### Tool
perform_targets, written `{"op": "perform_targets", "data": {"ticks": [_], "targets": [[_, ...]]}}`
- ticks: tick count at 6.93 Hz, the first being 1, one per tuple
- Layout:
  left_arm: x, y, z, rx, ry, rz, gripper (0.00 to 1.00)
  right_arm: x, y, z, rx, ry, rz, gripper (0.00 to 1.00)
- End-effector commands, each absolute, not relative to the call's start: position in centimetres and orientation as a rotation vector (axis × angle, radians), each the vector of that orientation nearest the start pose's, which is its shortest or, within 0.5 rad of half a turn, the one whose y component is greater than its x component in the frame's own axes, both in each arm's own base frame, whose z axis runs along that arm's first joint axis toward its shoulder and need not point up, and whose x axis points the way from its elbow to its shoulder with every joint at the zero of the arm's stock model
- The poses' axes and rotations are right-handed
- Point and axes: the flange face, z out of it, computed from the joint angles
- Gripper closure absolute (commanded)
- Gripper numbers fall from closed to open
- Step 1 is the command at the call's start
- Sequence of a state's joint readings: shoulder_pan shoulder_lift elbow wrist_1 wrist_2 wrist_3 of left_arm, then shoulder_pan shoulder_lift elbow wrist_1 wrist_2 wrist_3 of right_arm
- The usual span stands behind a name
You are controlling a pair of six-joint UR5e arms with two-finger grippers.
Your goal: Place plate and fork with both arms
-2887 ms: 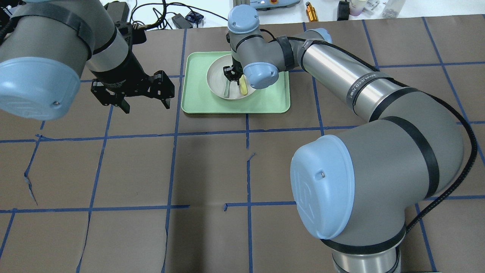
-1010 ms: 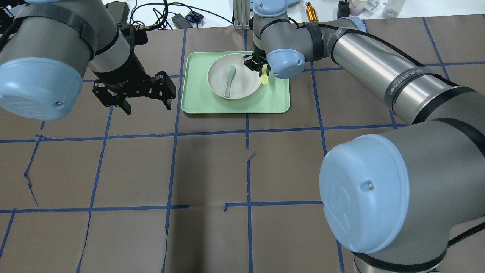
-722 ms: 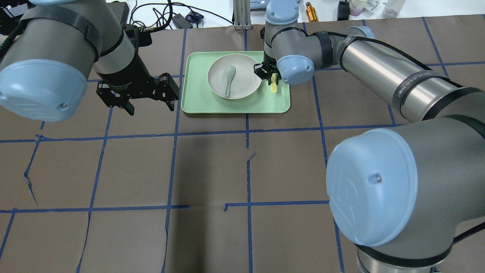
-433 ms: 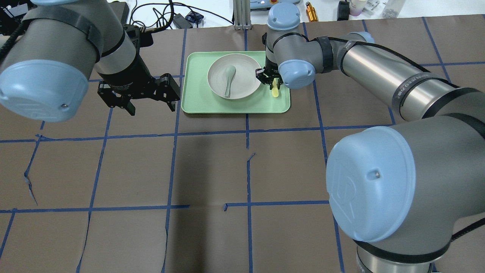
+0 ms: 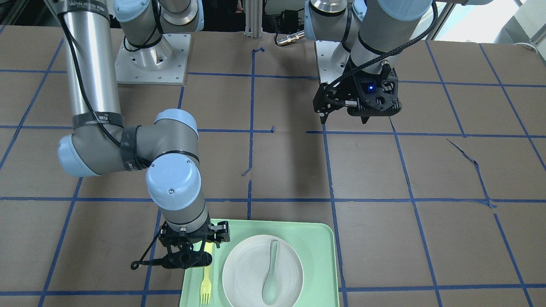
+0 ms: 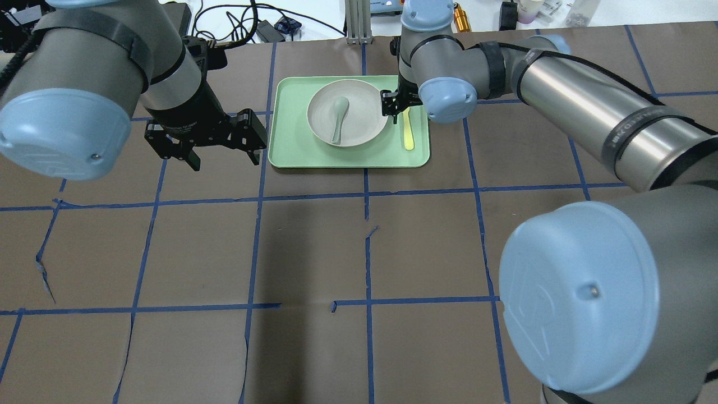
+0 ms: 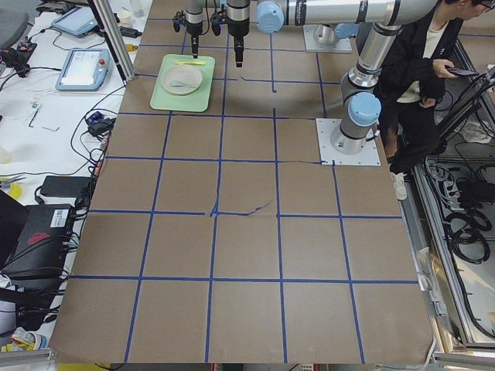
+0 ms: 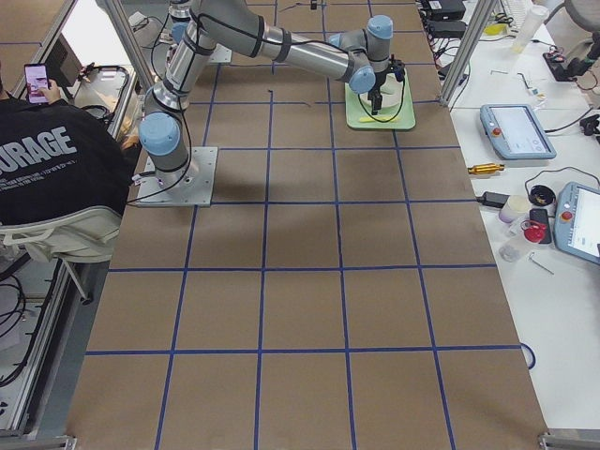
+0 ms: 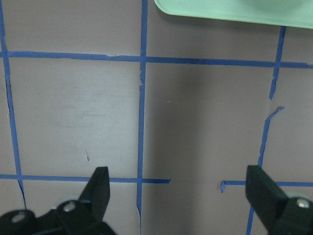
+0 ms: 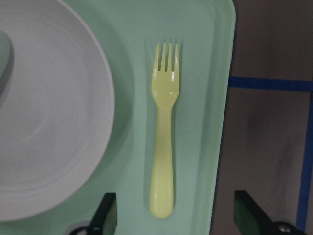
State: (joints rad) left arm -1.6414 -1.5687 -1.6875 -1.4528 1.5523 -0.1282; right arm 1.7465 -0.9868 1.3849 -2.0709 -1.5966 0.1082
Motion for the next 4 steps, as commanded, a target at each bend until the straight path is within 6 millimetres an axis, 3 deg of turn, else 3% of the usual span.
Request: {"op": "perform_targets", "data": {"ticks": [1, 2, 3, 4], "targets": [[-16.9, -47.8, 44.4, -0.090, 3.159, -0.002, 0.00, 19.6, -61.2, 40.3, -0.017, 3.151, -0.080, 0.00], [-17.0, -47.7, 44.4, -0.085, 3.159, -0.002, 0.00, 17.8, -57.8, 45.5, 0.000, 3.149, -0.079, 0.00], [-17.0, -47.7, 44.4, -0.087, 3.158, -0.002, 0.00, 17.2, -54.9, 48.9, -0.009, 3.149, -0.129, 0.00], [-17.1, -47.7, 44.5, -0.085, 3.158, -0.005, 0.00, 16.9, -50.7, 51.2, -0.011, 3.154, -0.072, 0.00]]}}
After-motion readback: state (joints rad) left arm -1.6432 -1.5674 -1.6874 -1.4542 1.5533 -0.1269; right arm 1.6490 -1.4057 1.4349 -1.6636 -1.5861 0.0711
